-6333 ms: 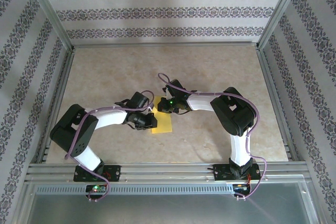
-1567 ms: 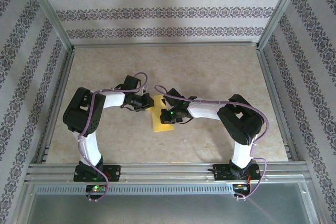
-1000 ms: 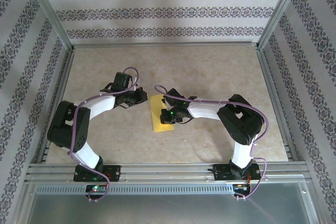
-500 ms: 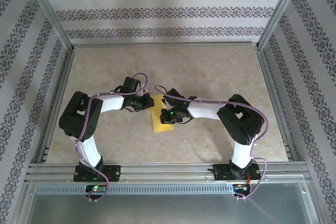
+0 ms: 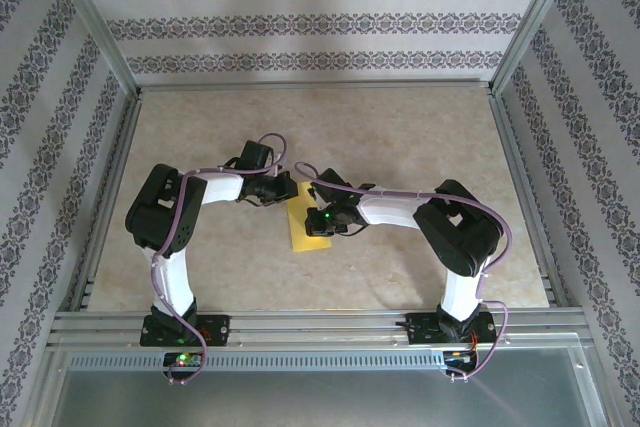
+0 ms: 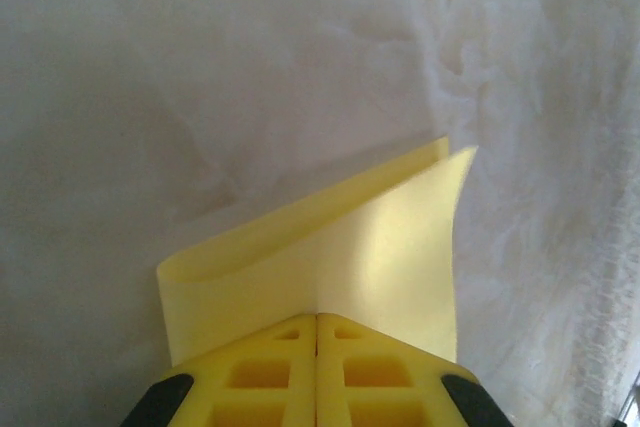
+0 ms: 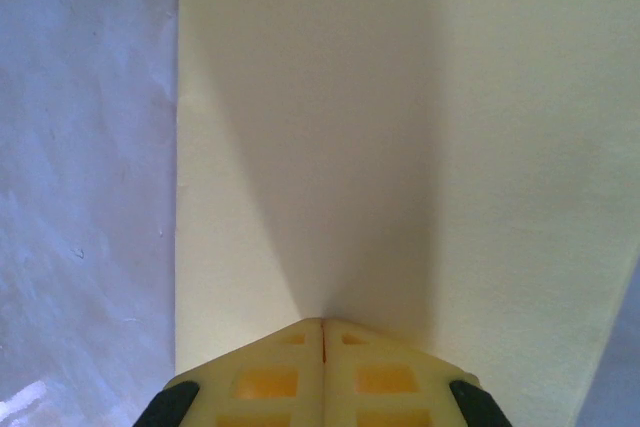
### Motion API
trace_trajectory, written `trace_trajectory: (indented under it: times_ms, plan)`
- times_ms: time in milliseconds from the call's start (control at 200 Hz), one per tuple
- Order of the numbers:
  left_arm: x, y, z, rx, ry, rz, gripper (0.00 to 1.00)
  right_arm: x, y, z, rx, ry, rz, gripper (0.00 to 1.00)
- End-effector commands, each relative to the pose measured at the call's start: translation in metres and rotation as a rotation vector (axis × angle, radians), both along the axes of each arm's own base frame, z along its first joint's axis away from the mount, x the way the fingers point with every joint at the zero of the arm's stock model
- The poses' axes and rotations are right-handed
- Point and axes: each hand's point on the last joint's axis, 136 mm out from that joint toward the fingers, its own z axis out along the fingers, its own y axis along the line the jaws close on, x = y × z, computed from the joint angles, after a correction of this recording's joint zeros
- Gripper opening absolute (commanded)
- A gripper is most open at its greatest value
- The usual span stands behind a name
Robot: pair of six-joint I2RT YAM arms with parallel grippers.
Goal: Fold a paper plane with a square sheet of paper (fold left side to right side)
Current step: First fold the square sheet of paper in half at the center of the table.
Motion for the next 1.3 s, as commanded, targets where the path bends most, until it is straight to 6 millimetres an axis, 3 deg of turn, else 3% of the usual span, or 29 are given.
trace_trajectory:
  times_ms: [0,310,570,839,1014,1114,1294]
  plan:
    - [0.012,0.003,-0.003,0.028,-0.035,0.005,0.07,-0.042,-0.05,-0.054,-0.243,0.162,-0.019,0.0]
    - [0.03,0.026,-0.009,0.073,-0.047,0.043,0.07,-0.045,-0.052,-0.056,-0.25,0.173,-0.018,0.0]
    - [0.059,0.04,-0.005,0.086,-0.066,0.057,0.07,-0.045,-0.049,-0.056,-0.235,0.177,-0.03,0.0]
    - [0.069,0.042,0.027,0.093,-0.156,0.04,0.07,-0.04,-0.039,-0.049,-0.196,0.153,-0.042,0.0]
    - [0.051,0.046,0.068,0.06,-0.229,0.068,0.07,-0.026,-0.02,-0.029,-0.092,0.098,-0.073,0.0]
    - [0.028,0.049,0.088,0.021,-0.249,0.101,0.07,-0.015,-0.007,-0.01,-0.029,0.066,-0.09,0.06]
    - [-0.028,0.05,0.099,-0.014,-0.216,0.126,0.07,0.003,0.013,0.03,0.066,-0.007,-0.083,0.15]
